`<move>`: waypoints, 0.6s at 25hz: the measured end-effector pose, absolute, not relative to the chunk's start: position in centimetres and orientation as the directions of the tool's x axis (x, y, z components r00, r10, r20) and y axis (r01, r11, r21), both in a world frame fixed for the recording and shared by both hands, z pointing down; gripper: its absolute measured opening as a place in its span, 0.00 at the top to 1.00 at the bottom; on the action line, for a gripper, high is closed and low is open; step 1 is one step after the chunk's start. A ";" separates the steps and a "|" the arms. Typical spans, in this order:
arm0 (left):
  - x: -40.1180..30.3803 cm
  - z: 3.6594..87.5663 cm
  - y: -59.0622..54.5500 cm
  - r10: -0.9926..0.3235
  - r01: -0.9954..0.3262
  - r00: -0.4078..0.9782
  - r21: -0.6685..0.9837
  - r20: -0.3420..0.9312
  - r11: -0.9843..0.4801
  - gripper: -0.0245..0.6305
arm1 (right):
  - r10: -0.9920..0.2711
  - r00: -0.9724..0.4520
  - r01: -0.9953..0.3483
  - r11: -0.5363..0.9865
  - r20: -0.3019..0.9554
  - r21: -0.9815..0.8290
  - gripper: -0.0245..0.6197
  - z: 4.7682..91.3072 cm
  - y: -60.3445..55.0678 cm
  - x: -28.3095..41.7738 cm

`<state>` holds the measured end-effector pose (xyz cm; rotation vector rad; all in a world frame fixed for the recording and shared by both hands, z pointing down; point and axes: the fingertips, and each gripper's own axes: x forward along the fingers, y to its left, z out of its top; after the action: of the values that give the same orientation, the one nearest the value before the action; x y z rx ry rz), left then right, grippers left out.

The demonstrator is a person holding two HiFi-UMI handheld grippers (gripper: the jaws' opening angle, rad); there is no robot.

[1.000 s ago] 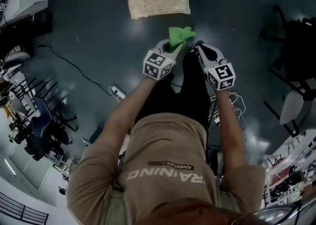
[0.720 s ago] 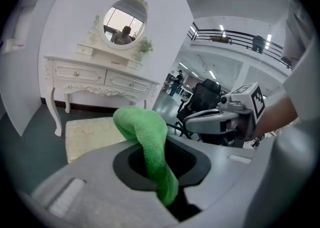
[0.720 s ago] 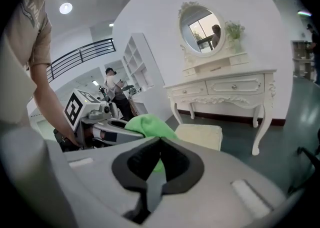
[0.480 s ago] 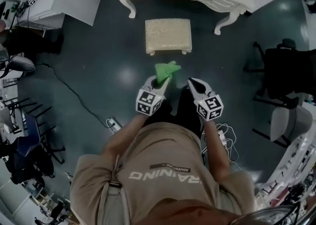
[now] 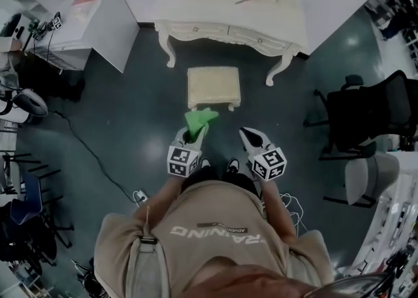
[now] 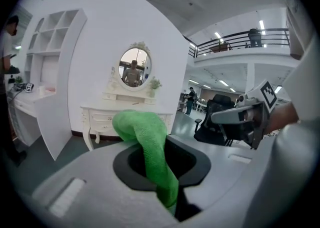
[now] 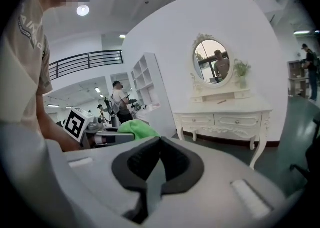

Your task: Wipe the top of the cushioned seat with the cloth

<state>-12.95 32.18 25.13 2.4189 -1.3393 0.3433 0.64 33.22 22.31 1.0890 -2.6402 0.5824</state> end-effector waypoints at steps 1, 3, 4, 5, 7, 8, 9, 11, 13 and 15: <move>-12.7 24.2 32.1 -0.777 -0.857 0.515 0.183 0.361 -0.482 0.89 | -0.624 -0.705 -0.707 0.654 0.335 -0.269 0.96 21.3 33.3 0.8; -12.1 22.3 32.4 -0.796 -0.865 0.502 0.172 0.339 -0.472 0.89 | -0.628 -0.717 -0.696 0.669 0.303 -0.260 0.96 19.6 33.7 1.2; -11.7 21.2 32.6 -0.804 -0.868 0.496 0.163 0.327 -0.469 0.89 | -0.630 -0.722 -0.691 0.676 0.287 -0.255 0.96 18.8 34.0 1.5; -11.2 20.0 32.9 -0.812 -0.871 0.491 0.151 0.314 -0.468 0.89 | -0.632 -0.727 -0.686 0.684 0.270 -0.248 0.96 17.9 34.2 1.9; -10.1 17.7 33.4 -0.827 -0.876 0.481 0.123 0.290 -0.466 0.89 | -0.634 -0.735 -0.678 0.700 0.239 -0.225 0.96 16.1 34.6 3.0; -9.4 16.8 33.6 -0.834 -0.879 0.474 0.107 0.281 -0.464 0.89 | -0.636 -0.737 -0.675 0.707 0.227 -0.210 0.96 15.3 34.9 3.7; -8.6 16.0 33.9 -0.842 -0.883 0.466 0.091 0.272 -0.460 0.89 | -0.639 -0.738 -0.674 0.712 0.217 -0.197 0.96 14.6 35.1 4.6; -7.1 14.7 34.3 -0.856 -0.892 0.449 0.066 0.258 -0.448 0.89 | -0.645 -0.738 -0.674 0.716 0.198 -0.179 0.96 13.5 35.7 6.6; -5.7 13.4 34.5 -0.867 -0.899 0.435 0.058 0.244 -0.435 0.89 | -0.649 -0.738 -0.674 0.719 0.182 -0.169 0.96 12.7 35.8 8.4; -4.6 12.4 34.9 -0.876 -0.904 0.426 0.061 0.228 -0.423 0.89 | -0.646 -0.743 -0.669 0.724 0.178 -0.169 0.96 12.6 35.9 9.7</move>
<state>-4.59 34.94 12.38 2.5013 -1.5780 0.2401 9.68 35.93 12.56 1.0779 -2.8168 0.3388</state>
